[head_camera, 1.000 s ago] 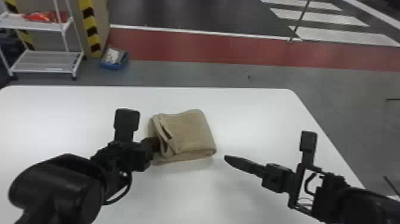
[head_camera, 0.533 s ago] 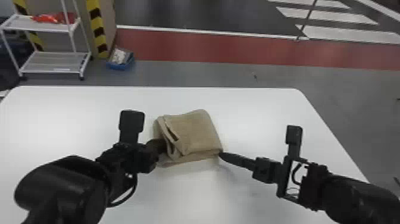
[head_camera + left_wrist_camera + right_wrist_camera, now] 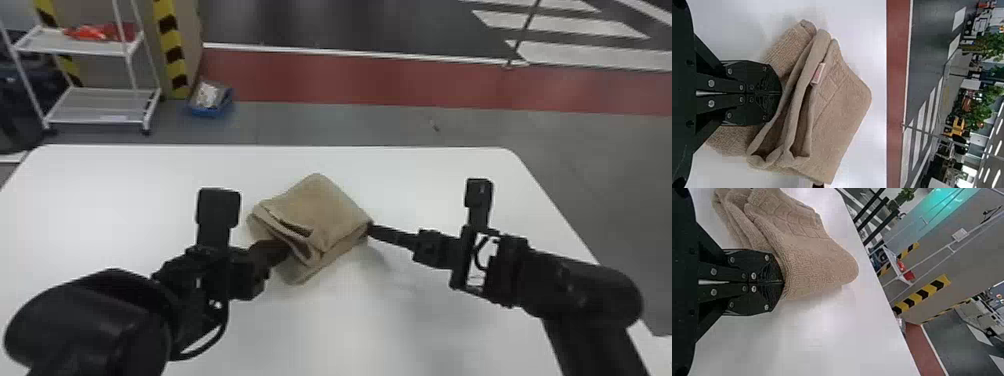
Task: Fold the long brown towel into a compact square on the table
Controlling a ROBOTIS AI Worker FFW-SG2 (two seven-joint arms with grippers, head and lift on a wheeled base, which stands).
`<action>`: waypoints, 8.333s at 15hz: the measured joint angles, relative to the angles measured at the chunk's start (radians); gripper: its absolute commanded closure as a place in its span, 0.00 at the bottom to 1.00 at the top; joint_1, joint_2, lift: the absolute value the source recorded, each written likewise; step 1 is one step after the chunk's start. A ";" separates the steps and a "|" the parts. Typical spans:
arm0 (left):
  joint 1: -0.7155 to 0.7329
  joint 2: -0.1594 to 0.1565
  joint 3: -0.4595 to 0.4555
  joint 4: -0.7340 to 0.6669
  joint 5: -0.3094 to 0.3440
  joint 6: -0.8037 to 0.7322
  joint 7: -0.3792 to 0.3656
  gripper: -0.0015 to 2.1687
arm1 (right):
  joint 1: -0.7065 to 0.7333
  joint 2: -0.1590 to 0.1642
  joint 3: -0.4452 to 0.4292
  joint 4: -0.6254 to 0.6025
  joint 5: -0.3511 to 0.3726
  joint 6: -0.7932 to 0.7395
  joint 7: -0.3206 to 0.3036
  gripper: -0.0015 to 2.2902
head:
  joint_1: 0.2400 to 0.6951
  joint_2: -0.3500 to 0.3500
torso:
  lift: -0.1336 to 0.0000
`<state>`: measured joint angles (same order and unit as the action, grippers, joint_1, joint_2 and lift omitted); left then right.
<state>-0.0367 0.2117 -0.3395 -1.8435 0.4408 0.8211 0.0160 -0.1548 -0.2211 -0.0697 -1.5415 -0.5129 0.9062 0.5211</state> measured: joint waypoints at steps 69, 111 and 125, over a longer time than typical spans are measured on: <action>0.144 0.144 0.260 -0.120 0.124 -0.159 -0.030 0.91 | 0.009 0.010 0.031 0.107 0.189 -0.456 0.065 0.91 | 1.00 0.48 | 0.04; 0.588 0.012 0.280 -0.283 -0.286 -0.937 0.176 0.04 | 0.642 -0.008 -0.165 -0.507 0.054 -0.732 -0.118 0.03 | 1.00 0.44 | 0.04; 0.646 0.029 0.280 -0.320 -0.303 -0.950 0.174 0.04 | 0.756 0.022 -0.201 -0.572 0.039 -0.861 -0.155 0.03 | 1.00 0.39 | 0.04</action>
<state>0.6092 0.2410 -0.0599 -2.1634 0.1382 -0.1290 0.1903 0.6009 -0.1986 -0.2707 -2.1134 -0.4741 0.0454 0.3657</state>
